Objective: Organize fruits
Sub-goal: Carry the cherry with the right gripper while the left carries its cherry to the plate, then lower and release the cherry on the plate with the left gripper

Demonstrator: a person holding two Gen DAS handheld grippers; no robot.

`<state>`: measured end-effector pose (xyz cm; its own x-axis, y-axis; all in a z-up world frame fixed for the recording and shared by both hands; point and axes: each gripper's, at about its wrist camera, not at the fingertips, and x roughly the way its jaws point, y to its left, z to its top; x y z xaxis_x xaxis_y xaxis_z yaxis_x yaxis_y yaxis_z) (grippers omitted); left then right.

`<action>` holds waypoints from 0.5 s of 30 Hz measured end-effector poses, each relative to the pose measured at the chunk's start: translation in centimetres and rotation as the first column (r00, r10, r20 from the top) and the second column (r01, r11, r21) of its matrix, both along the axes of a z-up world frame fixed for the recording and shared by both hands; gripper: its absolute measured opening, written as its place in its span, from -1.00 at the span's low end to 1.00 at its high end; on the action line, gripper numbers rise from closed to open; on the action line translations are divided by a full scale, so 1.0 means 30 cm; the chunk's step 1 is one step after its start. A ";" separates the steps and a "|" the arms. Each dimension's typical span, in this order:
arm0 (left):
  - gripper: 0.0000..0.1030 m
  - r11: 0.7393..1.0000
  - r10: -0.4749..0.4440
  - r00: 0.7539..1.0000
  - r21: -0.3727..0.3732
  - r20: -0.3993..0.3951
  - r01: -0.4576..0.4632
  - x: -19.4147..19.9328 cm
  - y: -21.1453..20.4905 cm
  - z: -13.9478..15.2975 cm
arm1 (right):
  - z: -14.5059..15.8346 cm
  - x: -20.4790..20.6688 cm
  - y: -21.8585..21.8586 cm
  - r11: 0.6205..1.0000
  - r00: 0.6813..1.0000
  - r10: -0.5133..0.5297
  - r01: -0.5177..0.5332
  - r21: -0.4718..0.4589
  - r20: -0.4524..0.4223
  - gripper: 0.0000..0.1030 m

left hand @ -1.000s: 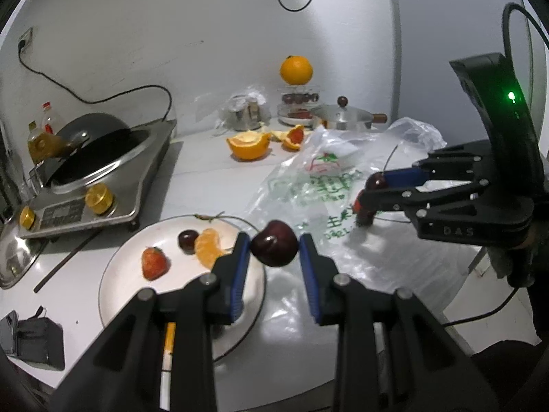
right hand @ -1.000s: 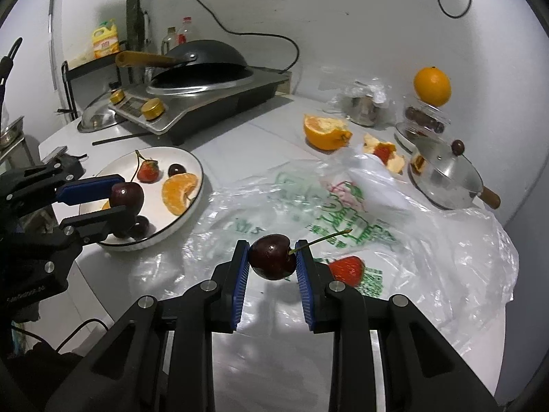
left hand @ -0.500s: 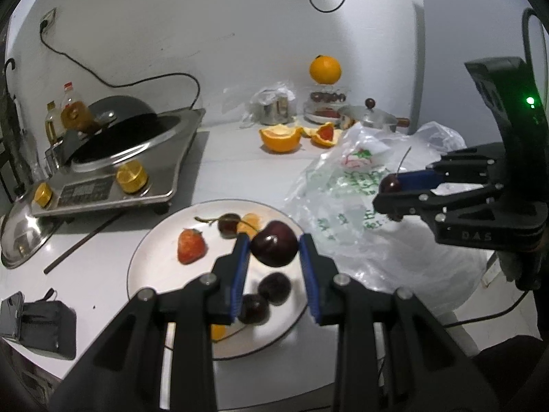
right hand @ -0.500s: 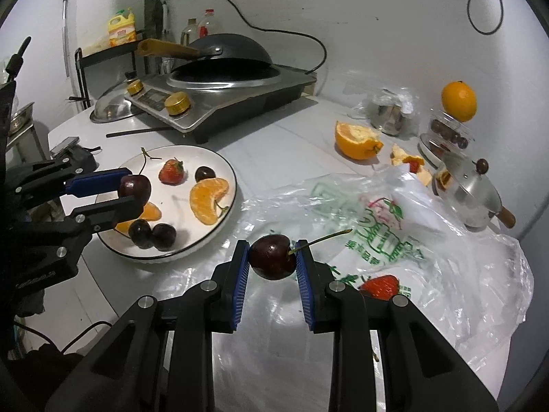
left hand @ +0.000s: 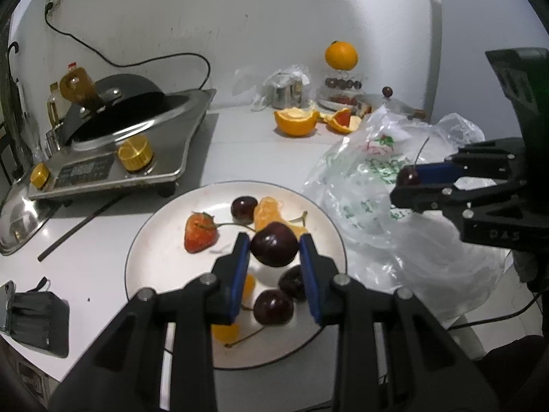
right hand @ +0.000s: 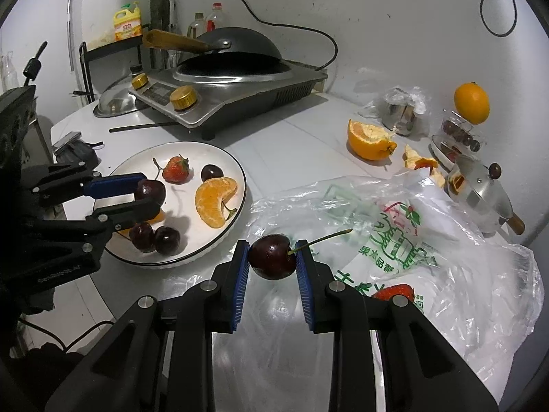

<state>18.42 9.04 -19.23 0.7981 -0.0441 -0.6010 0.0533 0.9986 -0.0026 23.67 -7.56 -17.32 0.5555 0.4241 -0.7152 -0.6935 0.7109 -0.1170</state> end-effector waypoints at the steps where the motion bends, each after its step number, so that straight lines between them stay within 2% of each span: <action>1: -0.41 1.000 0.001 1.000 0.000 -0.004 -0.001 0.005 -0.001 -0.003 | -0.003 0.004 0.000 1.000 1.000 0.001 -0.001 0.000 -0.002 -0.44; 15: -0.38 1.000 0.011 0.999 0.012 -0.051 -0.010 0.071 -0.010 -0.060 | -0.025 0.042 0.002 1.000 1.000 0.004 -0.004 0.001 -0.021 -0.44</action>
